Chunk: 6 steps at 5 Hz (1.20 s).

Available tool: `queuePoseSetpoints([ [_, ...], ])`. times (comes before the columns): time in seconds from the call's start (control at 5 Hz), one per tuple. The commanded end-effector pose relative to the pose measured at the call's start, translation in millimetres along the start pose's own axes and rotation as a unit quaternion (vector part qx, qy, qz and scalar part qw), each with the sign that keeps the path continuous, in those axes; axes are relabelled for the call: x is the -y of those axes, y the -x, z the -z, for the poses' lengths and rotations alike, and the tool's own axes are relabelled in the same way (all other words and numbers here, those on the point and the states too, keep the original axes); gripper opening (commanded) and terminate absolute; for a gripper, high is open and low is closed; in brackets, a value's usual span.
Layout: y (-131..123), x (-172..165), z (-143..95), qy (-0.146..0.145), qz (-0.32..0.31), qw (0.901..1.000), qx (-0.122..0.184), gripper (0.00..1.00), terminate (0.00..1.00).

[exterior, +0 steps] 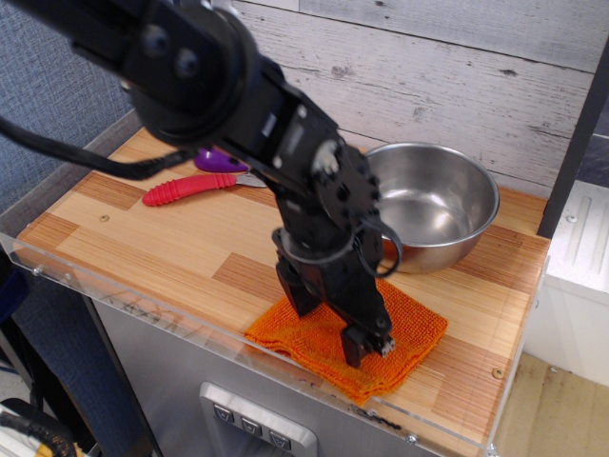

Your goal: Move orange cloth behind the red fork with the eggplant

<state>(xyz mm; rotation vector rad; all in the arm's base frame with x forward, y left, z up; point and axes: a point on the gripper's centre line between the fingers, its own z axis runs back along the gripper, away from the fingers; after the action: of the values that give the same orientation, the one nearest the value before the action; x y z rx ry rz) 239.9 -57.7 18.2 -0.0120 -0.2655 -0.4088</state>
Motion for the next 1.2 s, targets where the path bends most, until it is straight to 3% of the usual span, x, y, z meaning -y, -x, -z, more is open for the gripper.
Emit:
queuePoseSetpoints([
  [0.0,-3.2,4.9,3.2,-0.002,-0.007,0.9999,0.01,1.0,0.0],
  [1.0,39.9,-93.3,-1.0,-0.054,-0.071,0.9957,-0.026,1.0,0.0],
])
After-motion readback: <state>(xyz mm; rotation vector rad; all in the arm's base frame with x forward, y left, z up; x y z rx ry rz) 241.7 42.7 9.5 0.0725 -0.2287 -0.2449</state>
